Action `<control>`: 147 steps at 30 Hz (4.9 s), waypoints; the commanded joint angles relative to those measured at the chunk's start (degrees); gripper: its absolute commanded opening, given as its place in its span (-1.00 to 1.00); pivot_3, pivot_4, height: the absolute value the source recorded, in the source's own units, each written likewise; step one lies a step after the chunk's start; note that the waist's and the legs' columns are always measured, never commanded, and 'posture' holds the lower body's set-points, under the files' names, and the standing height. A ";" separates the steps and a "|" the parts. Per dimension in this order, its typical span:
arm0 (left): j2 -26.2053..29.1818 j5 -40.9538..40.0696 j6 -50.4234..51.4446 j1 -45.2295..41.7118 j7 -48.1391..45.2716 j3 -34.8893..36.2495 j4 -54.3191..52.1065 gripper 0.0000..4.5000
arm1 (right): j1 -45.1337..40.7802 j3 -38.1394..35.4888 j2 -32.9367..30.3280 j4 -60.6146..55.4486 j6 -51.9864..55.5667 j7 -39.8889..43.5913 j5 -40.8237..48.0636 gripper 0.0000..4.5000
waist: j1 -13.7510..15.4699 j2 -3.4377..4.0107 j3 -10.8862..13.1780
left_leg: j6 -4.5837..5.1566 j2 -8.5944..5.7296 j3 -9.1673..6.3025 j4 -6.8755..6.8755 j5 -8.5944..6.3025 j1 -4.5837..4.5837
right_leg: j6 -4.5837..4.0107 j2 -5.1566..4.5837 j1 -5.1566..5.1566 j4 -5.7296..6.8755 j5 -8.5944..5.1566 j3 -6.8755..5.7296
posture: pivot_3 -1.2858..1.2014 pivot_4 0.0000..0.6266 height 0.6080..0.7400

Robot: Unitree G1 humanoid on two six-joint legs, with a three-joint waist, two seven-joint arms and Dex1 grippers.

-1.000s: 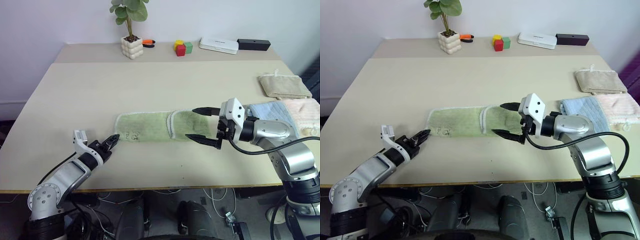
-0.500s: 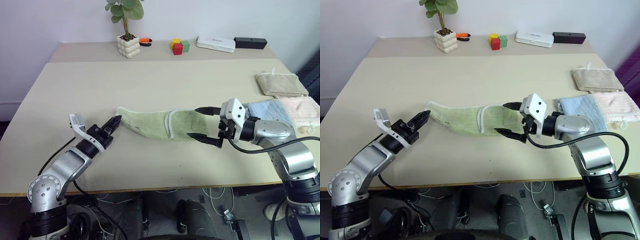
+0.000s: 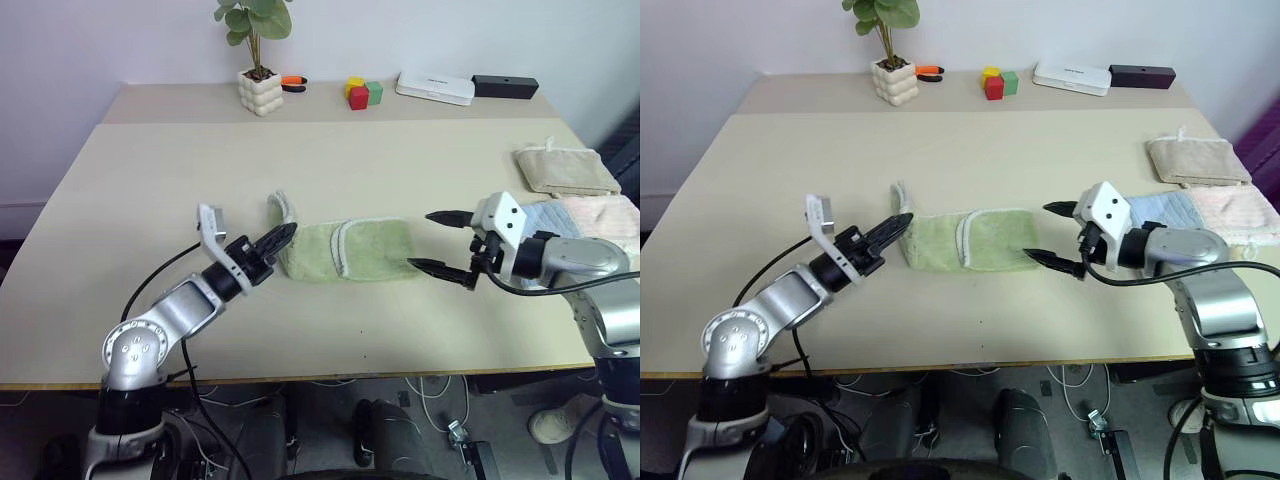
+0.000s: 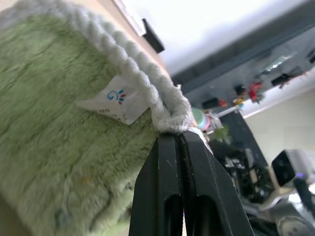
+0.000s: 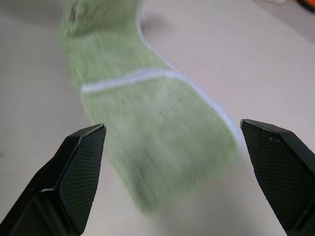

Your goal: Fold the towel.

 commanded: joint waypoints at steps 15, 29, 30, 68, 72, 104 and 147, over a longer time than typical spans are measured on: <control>-9.46 24.94 3.76 -23.88 -33.94 -13.95 28.74 -0.98 | 10.95 -14.41 -1.86 -13.30 9.02 -5.61 7.40 1.00 | 0.14 -0.16 0.10 | 0.01 -0.03 -0.04 0.04 0.00 -0.08 | 0.04 0.02 -0.03 -0.01 0.00 -0.03 | 0.03 -0.52 1.00; -21.31 44.70 -3.62 -31.85 -40.87 -15.87 49.97 -0.98 | 15.12 -17.73 -1.48 -18.73 10.90 -9.91 7.91 1.00 | -0.04 -0.22 0.14 | 0.04 -0.02 -0.07 0.04 -0.01 -0.10 | 0.04 0.01 -0.06 -0.02 -0.01 -0.03 | 0.03 -0.52 1.00; -21.65 45.71 -4.14 -32.30 -40.83 -15.41 51.45 -0.98 | 15.27 -17.79 -1.55 -18.80 10.77 -10.11 7.75 1.00 | 0.00 -0.23 0.14 | 0.04 -0.02 -0.07 0.05 -0.01 -0.11 | 0.04 0.01 -0.07 -0.02 -0.01 -0.04 | 0.03 -0.52 1.00; -27.67 47.48 -14.26 -19.38 -25.33 0.89 28.14 -1.00 | -8.00 3.39 38.44 0.41 7.04 -47.73 -5.08 -0.97 | -0.29 -0.23 0.16 | 0.21 -0.01 -0.21 0.82 -0.10 -0.50 | 0.39 0.02 -0.20 0.67 0.10 -0.02 | 0.03 -0.52 1.00; -26.96 52.83 -17.57 -20.24 -22.91 -0.81 33.89 -1.00 | -5.43 3.29 38.71 6.32 2.52 -49.12 -8.03 -0.97 | -0.22 -0.23 0.15 | 0.20 -0.02 -0.19 0.76 -0.09 -0.51 | 0.44 0.04 -0.24 0.71 0.10 -0.03 | 0.03 -0.52 1.00; -13.49 42.10 1.99 -21.25 -21.44 7.22 17.79 0.98 | -7.88 -4.89 24.14 2.81 1.55 -31.82 0.24 1.00 | -0.65 -0.16 0.20 | 0.19 0.02 -0.23 0.75 -0.08 -0.50 | 0.48 0.04 -0.26 0.75 0.07 -0.02 | 0.03 -0.52 1.00; -21.79 34.75 25.93 -26.34 -17.29 11.26 46.08 0.16 | 7.13 -11.17 1.51 -12.41 2.06 -5.36 10.30 1.00 | 1.48 -0.26 0.23 | 0.22 -0.07 -0.30 0.87 -0.12 -0.43 | 0.28 -0.06 -0.11 0.66 -0.05 -0.02 | 0.03 -0.52 1.00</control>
